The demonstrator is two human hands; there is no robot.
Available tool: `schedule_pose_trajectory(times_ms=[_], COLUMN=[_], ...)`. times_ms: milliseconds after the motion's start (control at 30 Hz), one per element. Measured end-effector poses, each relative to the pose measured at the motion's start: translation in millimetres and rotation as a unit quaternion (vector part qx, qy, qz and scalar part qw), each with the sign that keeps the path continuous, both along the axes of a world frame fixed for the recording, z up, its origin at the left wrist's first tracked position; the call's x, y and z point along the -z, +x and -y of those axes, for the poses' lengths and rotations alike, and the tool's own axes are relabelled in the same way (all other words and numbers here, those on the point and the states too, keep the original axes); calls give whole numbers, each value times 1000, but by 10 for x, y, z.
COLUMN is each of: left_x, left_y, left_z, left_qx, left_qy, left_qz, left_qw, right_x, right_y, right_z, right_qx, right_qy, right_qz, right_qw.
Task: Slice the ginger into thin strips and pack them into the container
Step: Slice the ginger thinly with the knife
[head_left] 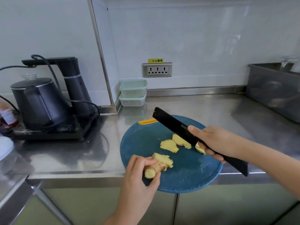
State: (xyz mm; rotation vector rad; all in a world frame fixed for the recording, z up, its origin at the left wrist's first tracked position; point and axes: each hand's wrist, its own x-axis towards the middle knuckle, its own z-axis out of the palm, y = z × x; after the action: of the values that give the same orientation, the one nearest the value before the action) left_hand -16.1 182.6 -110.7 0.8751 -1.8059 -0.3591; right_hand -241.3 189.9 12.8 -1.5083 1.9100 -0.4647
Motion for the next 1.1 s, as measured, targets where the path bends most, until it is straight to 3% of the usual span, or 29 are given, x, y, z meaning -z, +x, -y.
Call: schedule_pose_trajectory(times_ms=[367, 500, 600, 733, 833, 1100], left_x=[-42, -57, -50, -46, -67, -80], left_y=[203, 189, 128, 40, 2, -62], left_z=[52, 66, 92, 136, 157, 147], left_qx=[-26, -11, 13, 36, 36, -5], left_qy=[-6, -5, 2, 8, 0, -58], left_qz=[2, 1, -4, -13, -22, -2], left_qw=[1000, 1000, 1000, 999, 999, 998], right_x=[225, 159, 124, 124, 151, 406], right_y=[215, 64, -70, -117, 37, 364], right_z=[-38, -75, -120, -223, -390, -688], right_qx=[-77, -62, -21, 30, -13, -130], right_qy=[48, 90, 80, -1, -81, -157], right_qz=[-49, 9, -7, -50, -111, -330], right_qw=[995, 994, 997, 998, 990, 922])
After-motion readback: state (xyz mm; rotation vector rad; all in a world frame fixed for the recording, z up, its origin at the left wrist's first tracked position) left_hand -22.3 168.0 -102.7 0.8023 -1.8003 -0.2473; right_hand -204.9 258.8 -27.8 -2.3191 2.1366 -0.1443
